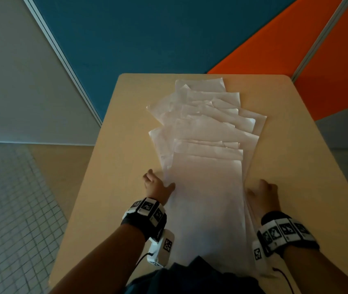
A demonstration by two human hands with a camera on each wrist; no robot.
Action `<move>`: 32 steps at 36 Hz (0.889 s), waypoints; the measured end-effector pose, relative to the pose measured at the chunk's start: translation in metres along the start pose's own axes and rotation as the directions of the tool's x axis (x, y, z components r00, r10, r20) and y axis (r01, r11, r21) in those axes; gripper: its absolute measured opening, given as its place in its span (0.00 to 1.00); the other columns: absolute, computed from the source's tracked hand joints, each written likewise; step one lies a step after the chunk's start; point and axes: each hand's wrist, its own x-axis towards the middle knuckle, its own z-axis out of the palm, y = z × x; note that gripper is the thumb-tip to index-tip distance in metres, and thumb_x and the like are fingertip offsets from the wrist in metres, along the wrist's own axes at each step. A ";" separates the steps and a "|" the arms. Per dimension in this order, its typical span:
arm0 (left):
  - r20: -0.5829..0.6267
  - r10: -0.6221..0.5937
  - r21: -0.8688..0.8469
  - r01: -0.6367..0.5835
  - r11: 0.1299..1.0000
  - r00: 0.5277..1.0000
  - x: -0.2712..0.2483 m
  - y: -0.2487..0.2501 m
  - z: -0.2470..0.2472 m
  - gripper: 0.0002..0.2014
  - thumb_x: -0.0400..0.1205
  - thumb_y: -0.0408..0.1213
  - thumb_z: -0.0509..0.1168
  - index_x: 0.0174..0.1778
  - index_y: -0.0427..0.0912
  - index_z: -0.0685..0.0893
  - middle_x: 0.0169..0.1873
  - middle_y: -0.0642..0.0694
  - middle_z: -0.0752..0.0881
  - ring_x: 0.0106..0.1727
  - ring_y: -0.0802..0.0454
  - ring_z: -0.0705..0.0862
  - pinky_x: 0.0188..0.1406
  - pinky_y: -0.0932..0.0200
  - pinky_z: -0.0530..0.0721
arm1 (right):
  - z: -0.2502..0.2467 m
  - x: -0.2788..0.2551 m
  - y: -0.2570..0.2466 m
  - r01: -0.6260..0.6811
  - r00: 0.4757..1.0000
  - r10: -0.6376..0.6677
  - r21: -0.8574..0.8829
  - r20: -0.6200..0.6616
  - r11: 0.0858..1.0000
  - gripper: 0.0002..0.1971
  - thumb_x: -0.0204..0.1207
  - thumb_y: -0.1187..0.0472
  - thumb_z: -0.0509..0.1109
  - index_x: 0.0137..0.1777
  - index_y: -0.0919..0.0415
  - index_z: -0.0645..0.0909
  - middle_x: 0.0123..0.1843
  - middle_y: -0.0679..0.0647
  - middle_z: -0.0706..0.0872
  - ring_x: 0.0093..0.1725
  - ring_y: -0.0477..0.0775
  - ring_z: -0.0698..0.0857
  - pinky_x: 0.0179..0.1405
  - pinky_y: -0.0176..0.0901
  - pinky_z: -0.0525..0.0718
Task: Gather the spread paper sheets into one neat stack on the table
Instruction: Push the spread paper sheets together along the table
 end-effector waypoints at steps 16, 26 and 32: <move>-0.111 0.009 -0.019 -0.011 1.000 0.994 0.033 0.016 0.009 0.41 0.75 0.35 0.72 0.78 0.28 0.57 0.74 0.28 0.65 0.75 0.31 0.65 0.77 0.45 0.65 | -0.013 0.038 -0.008 0.012 1.000 -0.013 0.112 0.011 0.994 0.28 0.77 0.59 0.67 0.74 0.69 0.65 0.70 0.71 0.69 0.65 0.71 0.74 0.68 0.57 0.73; -0.075 -0.008 -0.079 0.002 0.997 0.997 0.068 0.048 0.020 0.32 0.77 0.36 0.70 0.75 0.31 0.66 0.70 0.30 0.70 0.70 0.33 0.73 0.72 0.48 0.71 | 0.007 0.070 -0.036 0.121 0.992 -0.124 0.146 0.013 0.982 0.28 0.78 0.58 0.66 0.76 0.66 0.65 0.73 0.70 0.67 0.71 0.71 0.71 0.73 0.61 0.71; -0.024 0.000 -0.099 -0.002 0.995 1.000 0.075 0.055 0.024 0.30 0.77 0.36 0.69 0.74 0.34 0.68 0.70 0.30 0.69 0.71 0.35 0.71 0.72 0.49 0.69 | 0.002 0.080 -0.031 0.176 0.982 -0.187 0.197 0.037 0.964 0.26 0.78 0.60 0.67 0.75 0.65 0.67 0.73 0.67 0.67 0.69 0.68 0.74 0.74 0.56 0.73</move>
